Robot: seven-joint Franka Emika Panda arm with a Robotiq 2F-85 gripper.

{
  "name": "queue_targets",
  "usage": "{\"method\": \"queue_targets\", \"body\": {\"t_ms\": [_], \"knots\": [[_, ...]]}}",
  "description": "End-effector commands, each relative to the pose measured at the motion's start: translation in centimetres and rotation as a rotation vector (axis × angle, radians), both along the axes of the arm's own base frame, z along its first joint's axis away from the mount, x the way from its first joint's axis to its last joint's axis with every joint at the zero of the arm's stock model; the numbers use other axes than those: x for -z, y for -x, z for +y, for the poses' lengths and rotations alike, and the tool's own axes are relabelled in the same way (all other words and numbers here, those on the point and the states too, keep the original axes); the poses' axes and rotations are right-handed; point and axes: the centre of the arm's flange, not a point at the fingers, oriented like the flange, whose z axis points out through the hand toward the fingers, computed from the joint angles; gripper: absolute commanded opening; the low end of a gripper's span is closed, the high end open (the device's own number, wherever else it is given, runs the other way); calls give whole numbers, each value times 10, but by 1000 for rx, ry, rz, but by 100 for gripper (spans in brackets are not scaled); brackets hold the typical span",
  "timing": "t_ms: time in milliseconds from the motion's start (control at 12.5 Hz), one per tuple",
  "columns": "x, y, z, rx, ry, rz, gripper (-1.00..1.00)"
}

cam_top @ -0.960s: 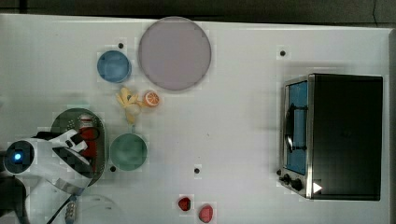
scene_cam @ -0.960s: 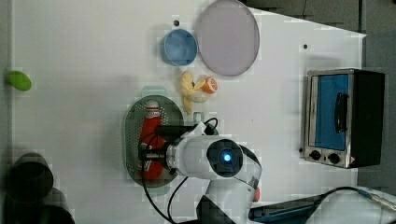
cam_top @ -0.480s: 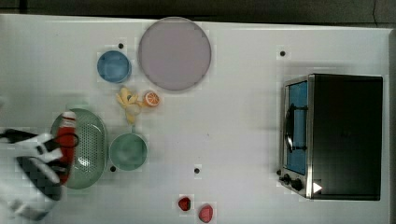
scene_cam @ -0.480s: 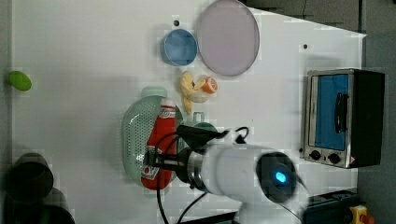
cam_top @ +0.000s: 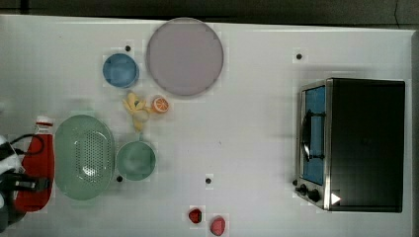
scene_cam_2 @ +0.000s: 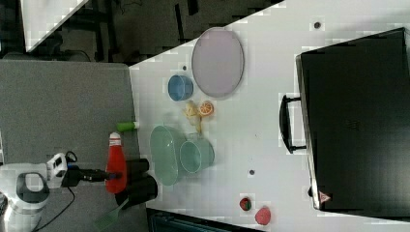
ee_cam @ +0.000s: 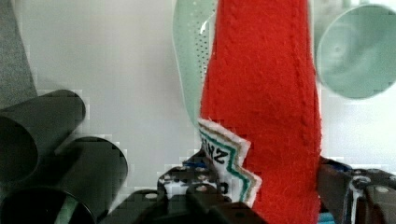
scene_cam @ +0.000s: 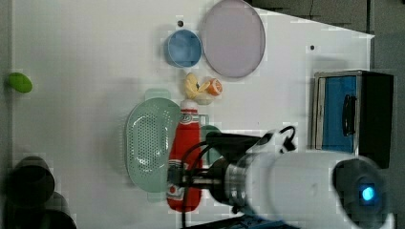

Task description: Pick ketchup from strainer and place it on the table

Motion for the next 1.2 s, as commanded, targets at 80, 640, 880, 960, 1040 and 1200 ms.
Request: {"method": "queue_targets", "body": {"t_ms": [80, 640, 880, 960, 1040, 1200], "knots": [[-34, -74, -75, 37, -22, -8, 21], [-62, -149, -232, 303, 18, -90, 21], [-50, -165, -303, 417, 41, -73, 21], [-43, -167, -325, 420, 47, -61, 21], [-33, -167, -347, 412, 51, -46, 21], [-13, -165, -388, 398, 55, -17, 21]]}}
